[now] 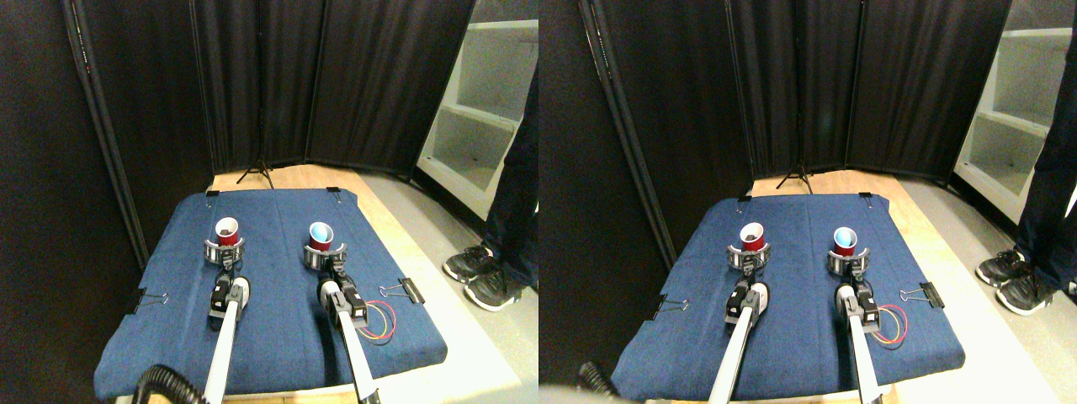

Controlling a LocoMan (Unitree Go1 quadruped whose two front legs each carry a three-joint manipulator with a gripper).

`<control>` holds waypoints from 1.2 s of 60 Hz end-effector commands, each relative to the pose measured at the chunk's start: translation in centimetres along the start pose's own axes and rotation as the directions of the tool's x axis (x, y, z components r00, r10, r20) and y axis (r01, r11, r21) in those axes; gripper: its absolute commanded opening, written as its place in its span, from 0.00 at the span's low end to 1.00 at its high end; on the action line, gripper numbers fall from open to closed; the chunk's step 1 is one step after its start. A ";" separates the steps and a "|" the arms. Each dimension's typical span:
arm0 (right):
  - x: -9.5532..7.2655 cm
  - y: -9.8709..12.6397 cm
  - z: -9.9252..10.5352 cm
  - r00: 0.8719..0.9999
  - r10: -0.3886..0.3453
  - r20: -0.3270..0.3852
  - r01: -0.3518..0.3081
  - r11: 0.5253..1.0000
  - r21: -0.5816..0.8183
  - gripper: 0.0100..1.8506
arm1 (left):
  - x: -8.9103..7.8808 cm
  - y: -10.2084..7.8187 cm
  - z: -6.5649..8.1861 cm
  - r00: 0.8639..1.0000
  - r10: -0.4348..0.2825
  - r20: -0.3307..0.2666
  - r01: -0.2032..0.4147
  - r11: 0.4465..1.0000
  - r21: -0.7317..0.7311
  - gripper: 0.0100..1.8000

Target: Pour (bimanual)

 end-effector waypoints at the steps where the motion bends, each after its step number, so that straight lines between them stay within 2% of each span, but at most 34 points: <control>1: 0.7 0.3 -0.2 0.999 0.032 0.005 -0.032 0.999 0.017 0.56 | 0.5 0.6 -0.3 1.000 0.018 -0.014 -0.018 0.999 0.033 0.58; 19: 1.3 0.1 -0.1 1.000 0.022 0.009 -0.022 0.999 0.025 0.54 | 1.4 0.4 -0.4 1.000 0.028 -0.011 -0.027 0.999 0.039 0.59; 37: 2.1 0.1 -0.3 1.000 0.000 0.008 0.000 0.999 0.033 0.55 | 2.7 0.6 -0.8 0.997 0.069 -0.023 -0.069 0.998 0.008 0.59; 49: 2.7 0.0 -0.1 1.000 -0.012 -0.006 0.012 0.998 0.060 0.55 | 2.9 0.3 -1.2 0.997 0.076 0.000 -0.076 0.997 0.009 0.58; 53: 2.9 -0.1 0.0 1.000 -0.014 -0.001 0.014 0.997 0.072 0.54 | 3.0 0.4 -1.2 0.996 0.084 -0.009 -0.084 0.996 0.002 0.58; 59: 3.2 -0.2 0.0 1.000 -0.019 0.007 0.019 0.997 0.078 0.47 | 2.9 0.3 -1.3 0.996 0.088 -0.007 -0.088 0.996 0.006 0.52; 62: 3.3 -0.2 0.0 1.000 -0.021 0.017 0.020 0.997 0.073 0.38 | 2.8 0.1 -1.4 0.994 0.094 0.048 -0.095 0.995 0.029 0.35; 63: 3.2 -0.2 -0.1 0.999 -0.025 0.039 0.023 0.998 0.057 0.32 | 2.8 0.0 -1.5 0.992 0.089 0.086 -0.093 0.994 0.052 0.26; 65: 3.1 -0.1 -0.2 0.996 -0.036 0.080 0.034 0.999 0.021 0.22 | 2.8 0.0 -1.6 0.989 0.081 0.124 -0.090 0.993 0.075 0.18; 66: 3.0 0.0 -0.2 0.995 -0.042 0.092 0.042 0.999 0.005 0.20 | 2.8 0.0 -1.7 0.990 0.081 0.118 -0.090 0.993 0.075 0.18; 72: 2.7 0.2 -0.4 0.994 -0.039 0.104 0.040 0.999 -0.007 0.17 | 2.8 -0.1 -1.7 0.991 0.070 0.111 -0.081 0.991 0.103 0.18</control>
